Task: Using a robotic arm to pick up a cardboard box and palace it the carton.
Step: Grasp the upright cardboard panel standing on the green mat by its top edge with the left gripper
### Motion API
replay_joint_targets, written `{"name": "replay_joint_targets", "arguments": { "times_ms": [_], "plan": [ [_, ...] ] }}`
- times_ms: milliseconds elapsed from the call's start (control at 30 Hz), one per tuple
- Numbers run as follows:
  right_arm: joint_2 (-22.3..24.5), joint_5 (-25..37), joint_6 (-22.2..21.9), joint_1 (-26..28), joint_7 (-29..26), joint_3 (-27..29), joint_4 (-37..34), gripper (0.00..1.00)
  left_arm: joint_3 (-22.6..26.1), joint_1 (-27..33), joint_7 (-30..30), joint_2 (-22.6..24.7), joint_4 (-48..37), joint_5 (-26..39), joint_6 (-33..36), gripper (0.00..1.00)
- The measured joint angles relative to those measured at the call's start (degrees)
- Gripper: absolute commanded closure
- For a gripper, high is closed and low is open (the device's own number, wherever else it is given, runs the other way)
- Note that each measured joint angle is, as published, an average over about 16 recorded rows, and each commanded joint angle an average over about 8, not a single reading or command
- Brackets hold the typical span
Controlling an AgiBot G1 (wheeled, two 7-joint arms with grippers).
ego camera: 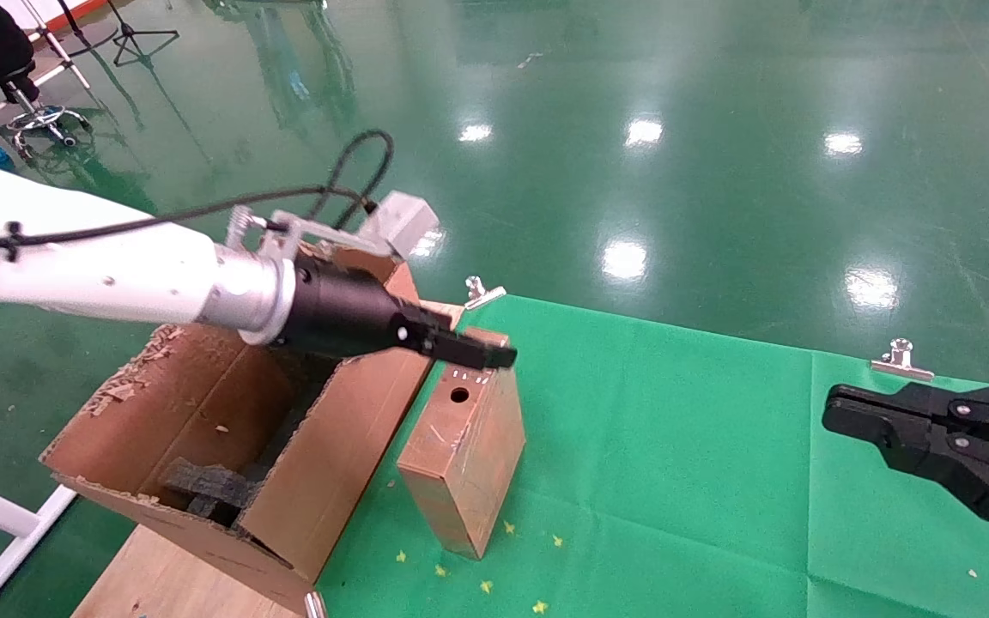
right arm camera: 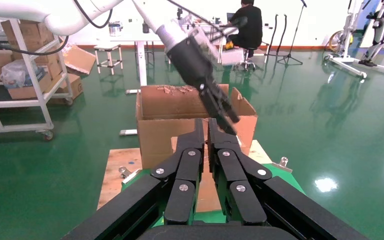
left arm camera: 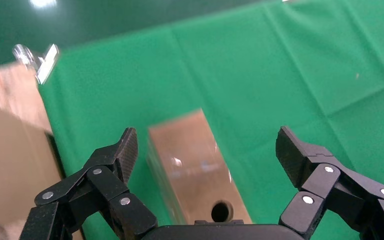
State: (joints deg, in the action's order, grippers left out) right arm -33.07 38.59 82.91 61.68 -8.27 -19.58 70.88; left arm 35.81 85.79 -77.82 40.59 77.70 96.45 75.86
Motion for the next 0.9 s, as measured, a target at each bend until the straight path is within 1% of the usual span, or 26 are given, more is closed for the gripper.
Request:
{"name": "replay_joint_targets", "arguments": {
  "times_ms": [133,267,433,700,733,900],
  "plan": [
    [0.00,0.00,0.00,0.00,0.00,0.00,0.00,1.00,1.36,-0.14,-2.87,1.00,0.20,1.55,1.22,0.00],
    [0.00,0.00,0.00,0.00,0.00,0.00,0.00,1.00,2.63,0.01,-3.63,1.91,0.28,2.98,2.45,0.00],
    [0.00,0.00,0.00,0.00,0.00,0.00,0.00,1.00,3.82,0.29,-2.97,2.79,0.33,4.15,3.66,0.00],
    [0.00,0.00,0.00,0.00,0.00,0.00,0.00,1.00,5.42,1.20,-0.28,3.84,0.31,5.25,5.83,0.00],
    [0.00,0.00,0.00,0.00,0.00,0.00,0.00,0.94,5.59,1.34,0.04,3.94,0.30,5.33,6.11,0.00],
    [0.00,-0.01,-0.01,-0.01,0.00,0.00,-0.01,0.32,6.23,2.00,1.35,4.27,0.27,5.59,7.32,0.00]
  ]
}}
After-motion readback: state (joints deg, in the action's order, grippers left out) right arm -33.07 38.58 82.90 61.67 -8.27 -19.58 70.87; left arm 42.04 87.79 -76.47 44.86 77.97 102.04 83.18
